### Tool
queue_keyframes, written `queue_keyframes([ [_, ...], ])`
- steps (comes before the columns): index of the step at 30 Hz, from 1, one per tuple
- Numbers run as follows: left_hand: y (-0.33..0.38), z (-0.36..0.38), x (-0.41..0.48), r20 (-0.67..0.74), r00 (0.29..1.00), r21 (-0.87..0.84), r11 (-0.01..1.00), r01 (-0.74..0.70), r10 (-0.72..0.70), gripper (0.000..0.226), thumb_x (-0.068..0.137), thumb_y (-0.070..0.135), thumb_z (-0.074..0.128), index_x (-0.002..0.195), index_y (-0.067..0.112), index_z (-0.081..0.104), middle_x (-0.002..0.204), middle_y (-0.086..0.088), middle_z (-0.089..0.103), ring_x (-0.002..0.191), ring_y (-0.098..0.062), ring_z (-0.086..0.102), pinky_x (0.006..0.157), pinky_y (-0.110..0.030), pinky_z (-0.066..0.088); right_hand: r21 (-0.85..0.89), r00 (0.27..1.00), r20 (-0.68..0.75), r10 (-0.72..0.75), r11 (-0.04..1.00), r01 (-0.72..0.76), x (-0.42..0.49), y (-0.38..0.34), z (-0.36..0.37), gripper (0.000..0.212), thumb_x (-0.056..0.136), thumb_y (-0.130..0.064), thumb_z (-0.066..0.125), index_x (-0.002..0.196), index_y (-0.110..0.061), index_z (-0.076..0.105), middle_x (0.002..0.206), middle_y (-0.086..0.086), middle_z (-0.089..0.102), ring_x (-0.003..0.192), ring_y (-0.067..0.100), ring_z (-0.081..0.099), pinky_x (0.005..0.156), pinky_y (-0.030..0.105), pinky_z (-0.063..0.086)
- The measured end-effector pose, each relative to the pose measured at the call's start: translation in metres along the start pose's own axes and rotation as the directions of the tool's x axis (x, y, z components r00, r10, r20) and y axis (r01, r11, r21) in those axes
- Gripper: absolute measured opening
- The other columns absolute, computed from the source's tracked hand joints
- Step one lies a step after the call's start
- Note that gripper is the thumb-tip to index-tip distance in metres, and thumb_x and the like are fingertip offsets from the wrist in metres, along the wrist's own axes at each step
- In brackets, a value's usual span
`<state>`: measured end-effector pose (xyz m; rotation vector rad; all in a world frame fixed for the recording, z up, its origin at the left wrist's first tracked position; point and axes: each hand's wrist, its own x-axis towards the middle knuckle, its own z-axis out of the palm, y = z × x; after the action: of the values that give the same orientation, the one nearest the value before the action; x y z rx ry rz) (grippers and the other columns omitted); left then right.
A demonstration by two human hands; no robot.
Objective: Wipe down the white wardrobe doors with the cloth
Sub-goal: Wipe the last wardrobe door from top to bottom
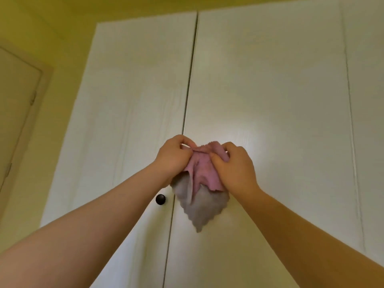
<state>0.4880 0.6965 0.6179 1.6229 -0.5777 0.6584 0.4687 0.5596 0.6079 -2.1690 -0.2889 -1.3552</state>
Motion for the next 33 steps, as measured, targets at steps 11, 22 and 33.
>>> queue_keyframes([
  [11,-0.027,-0.122,0.096,0.051,0.886,0.417,0.797,-0.438,0.46,0.029,0.099,0.018,0.04,0.121,0.024,0.056,0.121,0.008,0.059,0.11,-0.014,0.055,0.094,-0.028,0.041,-0.049,0.941,-0.331,0.072,0.994,-0.094,0.1,-0.112,0.099,0.028,0.09,-0.009,0.036,0.09,-0.021,0.061,0.096,0.005,0.059,0.078,0.023,0.051,0.061,0.028,0.034],
  [22,-0.058,-0.148,0.176,0.246,0.779,0.865,0.232,-0.445,0.577,0.053,0.103,0.03,0.014,0.152,0.021,-0.006,0.159,0.006,-0.009,0.146,-0.013,-0.01,0.113,-0.042,-0.017,-0.658,0.933,-0.067,-0.355,0.718,0.226,0.136,-0.089,0.178,0.062,0.086,-0.041,0.016,0.139,-0.02,0.041,0.139,0.005,0.047,0.135,0.021,0.036,0.089,0.038,0.043],
  [33,-0.041,-0.14,0.231,0.121,0.752,0.839,0.337,-0.426,0.648,0.053,0.103,0.034,0.009,0.152,0.019,-0.003,0.16,0.006,0.001,0.145,-0.014,-0.013,0.115,-0.038,-0.012,-0.699,0.888,-0.14,-0.437,0.679,0.224,0.234,-0.118,0.152,0.048,0.098,-0.039,0.016,0.145,-0.03,0.022,0.151,-0.003,0.025,0.143,0.015,0.009,0.107,0.034,0.016],
])
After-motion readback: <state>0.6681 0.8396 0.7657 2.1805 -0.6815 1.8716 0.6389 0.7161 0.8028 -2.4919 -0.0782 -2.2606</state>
